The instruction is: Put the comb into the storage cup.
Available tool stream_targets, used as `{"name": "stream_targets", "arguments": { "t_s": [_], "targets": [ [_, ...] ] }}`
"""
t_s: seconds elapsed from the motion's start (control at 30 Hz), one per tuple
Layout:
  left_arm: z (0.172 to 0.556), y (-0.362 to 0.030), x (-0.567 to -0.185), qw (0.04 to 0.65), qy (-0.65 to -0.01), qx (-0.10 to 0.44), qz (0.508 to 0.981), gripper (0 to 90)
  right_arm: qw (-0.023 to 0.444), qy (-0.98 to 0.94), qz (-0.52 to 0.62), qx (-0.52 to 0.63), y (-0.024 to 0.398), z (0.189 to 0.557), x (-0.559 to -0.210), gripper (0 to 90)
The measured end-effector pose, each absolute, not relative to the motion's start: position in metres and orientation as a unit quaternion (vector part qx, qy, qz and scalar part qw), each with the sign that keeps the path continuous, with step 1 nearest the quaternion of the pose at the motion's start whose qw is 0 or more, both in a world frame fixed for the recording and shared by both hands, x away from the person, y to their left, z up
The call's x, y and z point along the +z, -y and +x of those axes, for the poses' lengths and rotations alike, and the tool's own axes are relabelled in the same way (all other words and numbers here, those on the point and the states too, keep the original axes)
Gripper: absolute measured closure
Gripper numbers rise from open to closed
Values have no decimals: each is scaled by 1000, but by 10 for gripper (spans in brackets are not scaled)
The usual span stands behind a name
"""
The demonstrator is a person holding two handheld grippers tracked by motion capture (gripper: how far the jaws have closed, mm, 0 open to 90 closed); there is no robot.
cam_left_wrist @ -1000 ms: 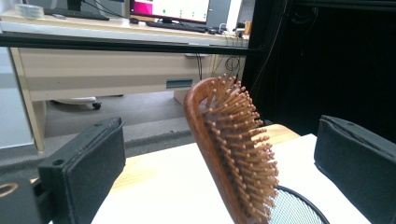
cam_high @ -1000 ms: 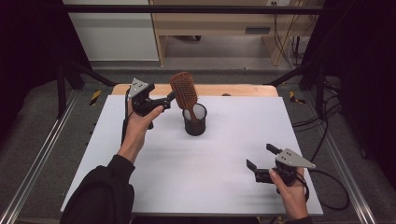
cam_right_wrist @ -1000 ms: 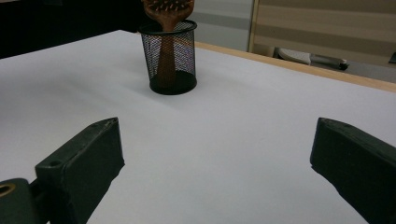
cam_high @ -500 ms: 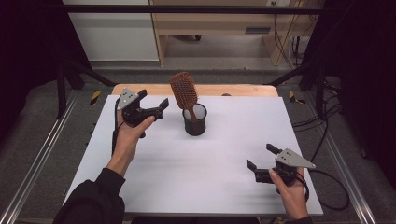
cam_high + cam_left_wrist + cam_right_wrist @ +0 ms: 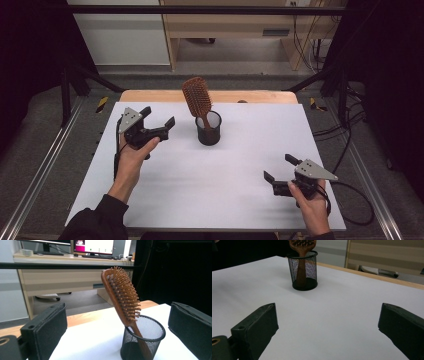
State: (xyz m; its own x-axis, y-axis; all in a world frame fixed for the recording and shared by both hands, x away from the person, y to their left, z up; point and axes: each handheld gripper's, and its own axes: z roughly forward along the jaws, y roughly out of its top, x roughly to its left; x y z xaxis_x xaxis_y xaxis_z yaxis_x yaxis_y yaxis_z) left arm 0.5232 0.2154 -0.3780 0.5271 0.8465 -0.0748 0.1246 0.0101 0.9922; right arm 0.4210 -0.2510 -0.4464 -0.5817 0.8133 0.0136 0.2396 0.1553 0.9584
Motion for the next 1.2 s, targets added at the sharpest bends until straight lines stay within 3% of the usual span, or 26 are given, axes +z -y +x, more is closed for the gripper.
{"name": "stream_targets", "arguments": {
  "t_s": [1.2],
  "targets": [
    [458,-259,-410,589,-401,313,628,20,269,-711,371,534,252,421,-446,29]
  ]
}}
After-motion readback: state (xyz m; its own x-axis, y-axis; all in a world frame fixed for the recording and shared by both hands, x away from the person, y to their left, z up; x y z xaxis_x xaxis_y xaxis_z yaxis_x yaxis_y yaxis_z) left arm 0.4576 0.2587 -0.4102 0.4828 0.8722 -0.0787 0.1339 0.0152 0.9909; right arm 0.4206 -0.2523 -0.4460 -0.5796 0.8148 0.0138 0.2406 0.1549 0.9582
